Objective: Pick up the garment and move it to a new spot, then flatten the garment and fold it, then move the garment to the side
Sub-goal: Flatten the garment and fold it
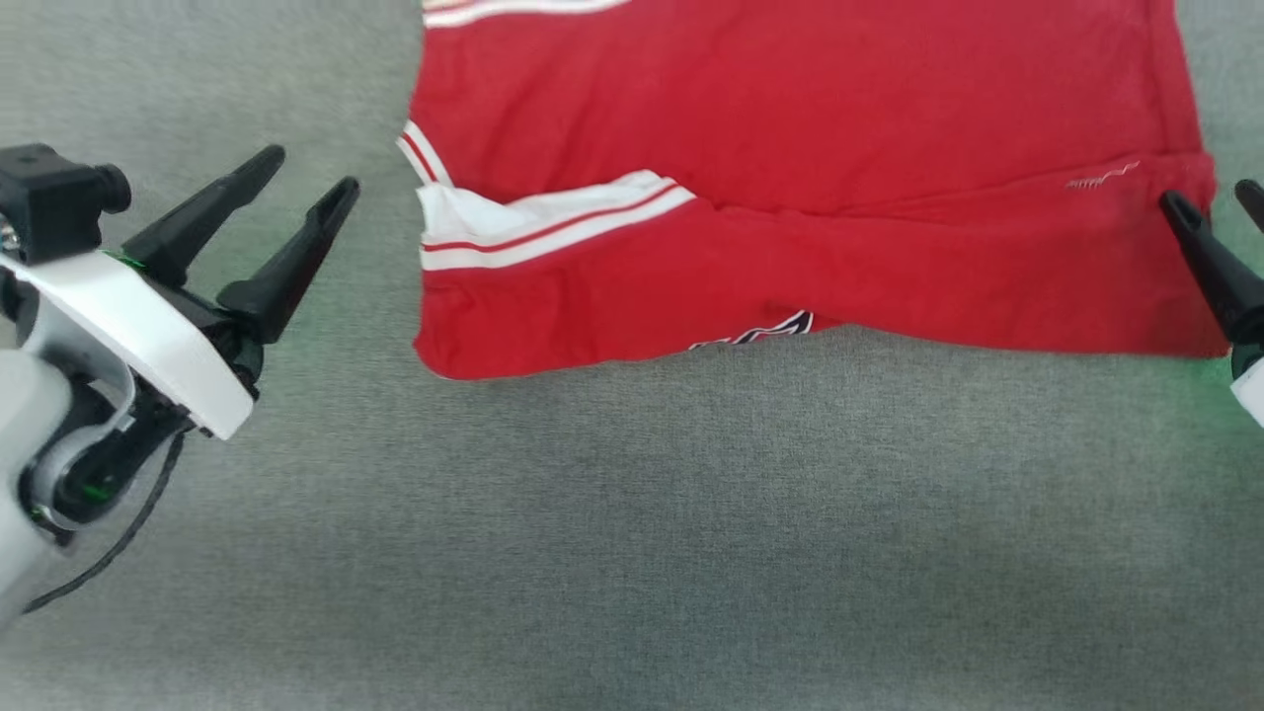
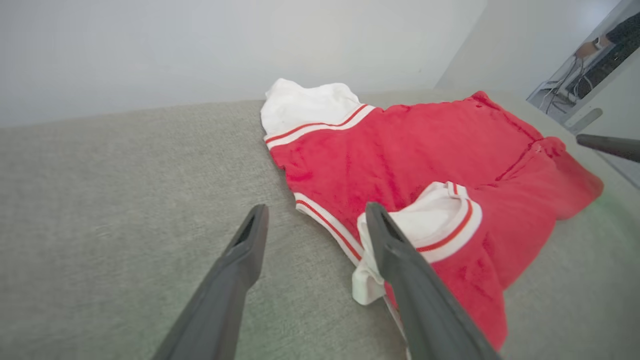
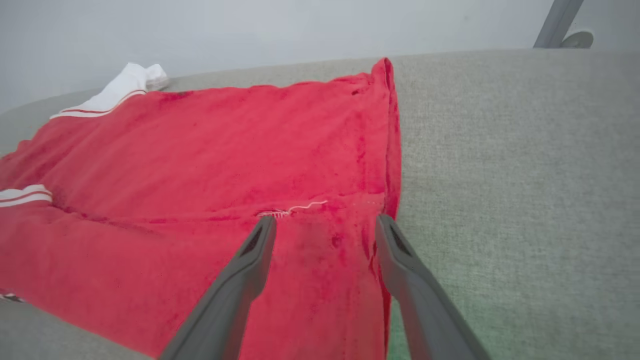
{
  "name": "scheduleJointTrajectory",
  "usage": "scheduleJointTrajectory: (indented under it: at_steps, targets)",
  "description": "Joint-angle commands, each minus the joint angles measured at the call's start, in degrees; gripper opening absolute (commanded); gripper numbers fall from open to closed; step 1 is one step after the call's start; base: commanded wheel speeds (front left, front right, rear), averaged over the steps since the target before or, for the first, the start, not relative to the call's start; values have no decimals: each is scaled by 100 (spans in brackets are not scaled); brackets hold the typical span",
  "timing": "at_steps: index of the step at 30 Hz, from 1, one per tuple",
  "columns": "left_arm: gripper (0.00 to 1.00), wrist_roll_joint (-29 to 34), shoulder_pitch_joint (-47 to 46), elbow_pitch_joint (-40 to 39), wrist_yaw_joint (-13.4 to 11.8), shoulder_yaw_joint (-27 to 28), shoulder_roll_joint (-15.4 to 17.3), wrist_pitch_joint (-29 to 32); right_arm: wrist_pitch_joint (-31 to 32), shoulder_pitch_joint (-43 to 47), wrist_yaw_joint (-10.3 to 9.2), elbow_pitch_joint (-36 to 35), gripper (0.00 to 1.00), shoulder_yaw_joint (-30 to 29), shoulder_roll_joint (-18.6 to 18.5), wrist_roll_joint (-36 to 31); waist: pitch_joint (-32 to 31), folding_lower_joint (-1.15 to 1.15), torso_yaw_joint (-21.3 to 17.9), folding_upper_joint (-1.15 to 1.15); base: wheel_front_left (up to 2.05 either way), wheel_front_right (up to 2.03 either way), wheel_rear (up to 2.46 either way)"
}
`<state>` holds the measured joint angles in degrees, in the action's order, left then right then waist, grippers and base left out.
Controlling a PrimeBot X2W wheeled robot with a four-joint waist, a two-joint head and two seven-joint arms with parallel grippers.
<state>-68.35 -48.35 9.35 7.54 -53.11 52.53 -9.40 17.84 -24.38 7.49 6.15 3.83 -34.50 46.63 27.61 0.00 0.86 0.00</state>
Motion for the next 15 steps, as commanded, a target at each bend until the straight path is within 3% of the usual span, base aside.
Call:
scheduleJointTrajectory:
  at_steps: [1,9,15]
  targets:
    - [100,-27,-90,-66,-32,-64,29,212,-37,78,0,-34,100,-16,3,-43,-188,0,58,0,0,0,0]
    - [100,-972,-43,-981,-440,-582,258,2436,35,274,0,-206,100,-86,110,-146,-371,0,-10,0,0,0,0]
    - [100,-1470,-186,-652,-688,-746,39,3271,67,177,0,-305,100,17,180,-194,-258,0,-246,0,0,0,0]
